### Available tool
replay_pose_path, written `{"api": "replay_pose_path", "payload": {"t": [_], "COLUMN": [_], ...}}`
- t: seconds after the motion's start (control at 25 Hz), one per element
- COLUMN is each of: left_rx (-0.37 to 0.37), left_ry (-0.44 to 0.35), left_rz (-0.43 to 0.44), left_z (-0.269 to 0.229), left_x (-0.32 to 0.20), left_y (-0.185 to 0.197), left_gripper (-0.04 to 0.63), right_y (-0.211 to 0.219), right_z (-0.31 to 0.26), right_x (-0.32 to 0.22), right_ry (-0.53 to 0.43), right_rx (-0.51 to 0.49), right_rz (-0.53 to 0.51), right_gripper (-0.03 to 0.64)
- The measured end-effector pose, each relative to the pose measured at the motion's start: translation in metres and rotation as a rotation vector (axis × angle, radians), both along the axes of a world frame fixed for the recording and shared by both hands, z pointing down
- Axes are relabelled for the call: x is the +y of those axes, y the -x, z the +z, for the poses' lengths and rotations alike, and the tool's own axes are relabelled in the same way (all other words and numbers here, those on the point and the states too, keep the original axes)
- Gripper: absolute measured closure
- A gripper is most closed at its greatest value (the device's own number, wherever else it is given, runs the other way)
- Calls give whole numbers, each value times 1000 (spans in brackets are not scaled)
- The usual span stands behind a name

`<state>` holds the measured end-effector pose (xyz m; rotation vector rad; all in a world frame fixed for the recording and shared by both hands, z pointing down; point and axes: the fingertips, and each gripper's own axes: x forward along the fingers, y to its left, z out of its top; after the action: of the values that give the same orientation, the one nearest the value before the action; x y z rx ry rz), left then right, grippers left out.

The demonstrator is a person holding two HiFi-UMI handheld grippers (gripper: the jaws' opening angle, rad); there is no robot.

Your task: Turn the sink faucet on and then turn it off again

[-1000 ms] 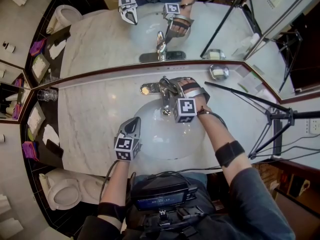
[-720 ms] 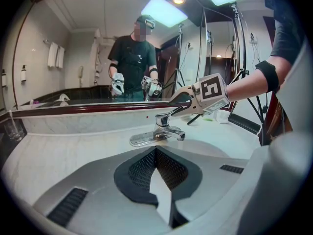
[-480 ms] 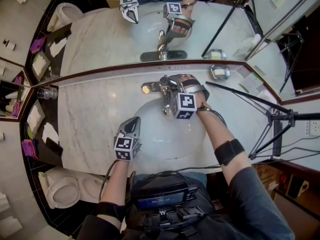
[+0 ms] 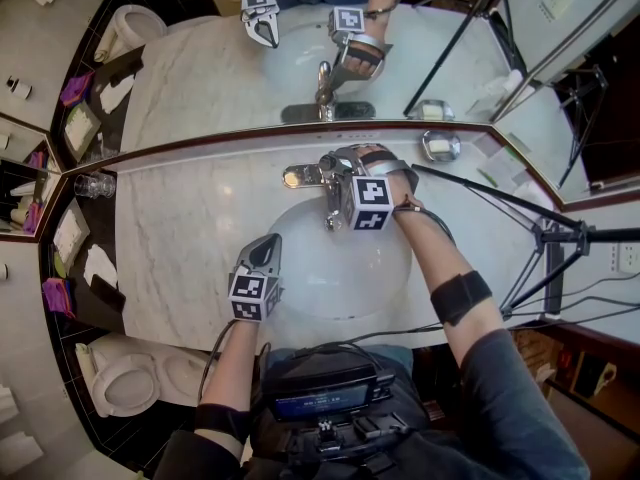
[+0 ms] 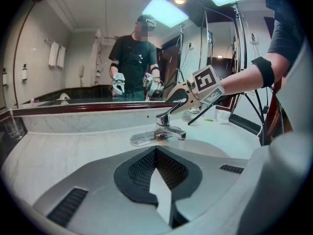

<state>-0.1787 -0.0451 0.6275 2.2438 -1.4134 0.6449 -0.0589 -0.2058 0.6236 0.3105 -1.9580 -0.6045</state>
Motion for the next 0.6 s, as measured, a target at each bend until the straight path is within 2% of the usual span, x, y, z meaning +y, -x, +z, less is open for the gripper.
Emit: {"api": "replay_pose_path", "payload": {"t": [0.2,0.4,0.6], "left_rx": [6,-9,6], "left_ry": [3,-4,-10], "left_rz": [0,4,-9], "left_z": [0,-3,-8], "left_x": [1,0,-3], "left_y": [-2,-1,2], "left_gripper": [595,595,595], "right_y": [-2,-5,-10], "right_z": [1,0,-1], "right_x": [0,2,10], "right_ry": [2,-11,-26], "right_rx": [-8,32,58], "right_rz": [14,9,20], "right_gripper": [419,414,413]}}
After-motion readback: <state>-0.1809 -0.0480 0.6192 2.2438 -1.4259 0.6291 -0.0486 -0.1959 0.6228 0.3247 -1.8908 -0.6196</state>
